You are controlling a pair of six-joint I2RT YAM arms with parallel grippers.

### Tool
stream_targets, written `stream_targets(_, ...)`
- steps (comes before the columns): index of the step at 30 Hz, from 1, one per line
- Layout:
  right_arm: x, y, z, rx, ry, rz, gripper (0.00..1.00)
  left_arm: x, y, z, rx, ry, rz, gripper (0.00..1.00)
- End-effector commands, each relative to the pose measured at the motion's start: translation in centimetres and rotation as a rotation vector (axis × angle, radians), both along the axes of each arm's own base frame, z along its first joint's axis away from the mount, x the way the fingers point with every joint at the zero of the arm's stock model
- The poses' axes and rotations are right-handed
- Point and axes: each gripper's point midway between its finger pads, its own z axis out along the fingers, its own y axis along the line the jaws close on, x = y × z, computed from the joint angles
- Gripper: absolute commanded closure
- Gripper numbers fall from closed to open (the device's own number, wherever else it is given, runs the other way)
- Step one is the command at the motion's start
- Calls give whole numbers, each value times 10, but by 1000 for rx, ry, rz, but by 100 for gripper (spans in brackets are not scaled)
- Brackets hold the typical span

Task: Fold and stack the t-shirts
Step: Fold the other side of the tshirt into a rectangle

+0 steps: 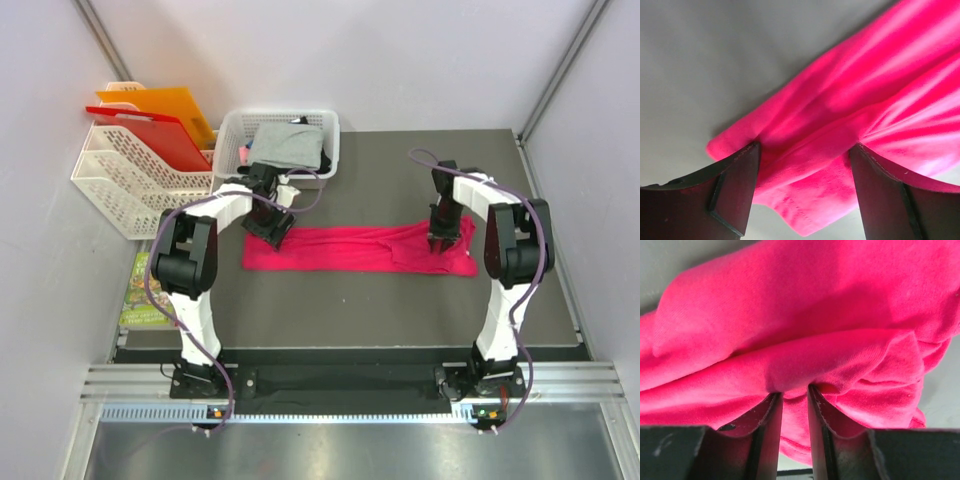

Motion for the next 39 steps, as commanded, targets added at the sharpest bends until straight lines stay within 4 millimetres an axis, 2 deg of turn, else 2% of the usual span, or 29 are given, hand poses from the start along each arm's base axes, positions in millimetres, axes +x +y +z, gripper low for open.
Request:
stream_targets(1,39,-37,-15,-107,-68,-42,74,1,25,-12,51,12,45,24)
stream_targets(3,45,-45,-19,-116,-52,-52,75,-4,17,-12,12,33,56,24)
stream_targets(4,59,-47,-12,-121,-82,-55,75,-7,16,-13,1,40,60,24)
stream_targets(9,90,-49,-10,-127,-103,-36,75,-22,-8,-8,-76,84,77,25)
stream_targets(11,103,-40,1,-119,-143,-20,75,-19,-19,6,-125,72,81,25)
stream_targets(13,108,-32,19,-113,-182,-4,74,-7,-26,33,-171,34,111,24)
stream_targets(14,108,-25,34,-109,-212,8,74,-2,-26,44,-207,27,125,23)
stream_targets(15,106,-22,40,-105,-218,11,73,2,-26,54,-224,15,147,23)
stream_targets(16,101,-18,43,-99,-219,17,73,10,-25,74,-240,-21,158,21)
stream_targets(18,95,-13,61,-92,-250,18,72,19,-17,94,-260,-59,193,18)
stream_targets(19,90,-12,61,-89,-243,22,73,17,-13,105,-265,-76,208,16)
stream_targets(20,87,-10,71,-86,-259,24,72,17,-4,109,-264,-85,231,14)
stream_targets(22,79,-10,75,-90,-254,26,73,11,8,120,-275,-91,276,9)
stream_targets(23,77,-7,84,-85,-274,29,72,8,22,120,-274,-85,317,4)
stream_targets(25,70,-5,88,-81,-272,33,72,-8,32,111,-272,-46,354,4)
stream_targets(27,65,0,97,-71,-287,38,72,-30,40,92,-245,26,389,5)
stream_targets(30,58,4,105,-67,-296,53,72,-45,38,73,-252,88,417,8)
stream_targets(35,47,8,120,-78,-313,71,72,-52,21,55,-349,204,448,12)
stream_targets(39,41,8,127,-89,-313,80,72,-54,17,39,-370,254,470,13)
